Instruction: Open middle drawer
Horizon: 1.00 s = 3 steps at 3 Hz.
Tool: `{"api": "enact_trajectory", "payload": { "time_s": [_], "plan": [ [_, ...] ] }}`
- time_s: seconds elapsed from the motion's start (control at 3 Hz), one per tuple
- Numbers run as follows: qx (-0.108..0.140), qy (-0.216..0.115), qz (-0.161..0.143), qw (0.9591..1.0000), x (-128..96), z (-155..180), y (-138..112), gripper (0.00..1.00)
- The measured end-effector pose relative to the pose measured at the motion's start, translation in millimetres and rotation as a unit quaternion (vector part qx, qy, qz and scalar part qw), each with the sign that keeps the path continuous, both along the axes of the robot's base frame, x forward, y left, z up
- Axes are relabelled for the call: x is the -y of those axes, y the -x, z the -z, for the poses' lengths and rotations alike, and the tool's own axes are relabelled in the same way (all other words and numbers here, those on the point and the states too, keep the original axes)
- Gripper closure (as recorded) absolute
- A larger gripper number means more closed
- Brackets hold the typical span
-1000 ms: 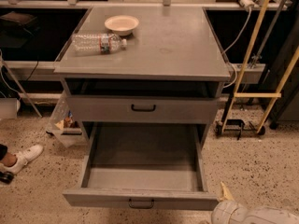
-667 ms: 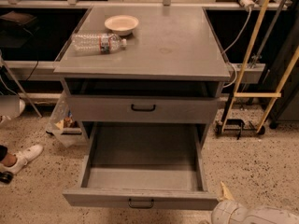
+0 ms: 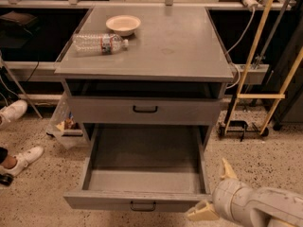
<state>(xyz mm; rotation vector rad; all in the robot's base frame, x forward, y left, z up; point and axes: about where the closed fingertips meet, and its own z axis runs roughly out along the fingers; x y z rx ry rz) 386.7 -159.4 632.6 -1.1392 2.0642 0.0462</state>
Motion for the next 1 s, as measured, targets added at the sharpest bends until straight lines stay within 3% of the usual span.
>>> {"api": "enact_trajectory", "payload": {
  "time_s": [0.33,0.67,1.0],
  "plan": [
    [0.072,0.021,0.01,0.9972,-23.4,-79.5,-35.5,0.0],
    [0.146,0.026,0.078,0.9859,-43.9,-177.5,-61.8,0.0],
    [0.146,0.025,0.077,0.986,-44.2,-177.2,-61.8,0.0]
  ]
}}
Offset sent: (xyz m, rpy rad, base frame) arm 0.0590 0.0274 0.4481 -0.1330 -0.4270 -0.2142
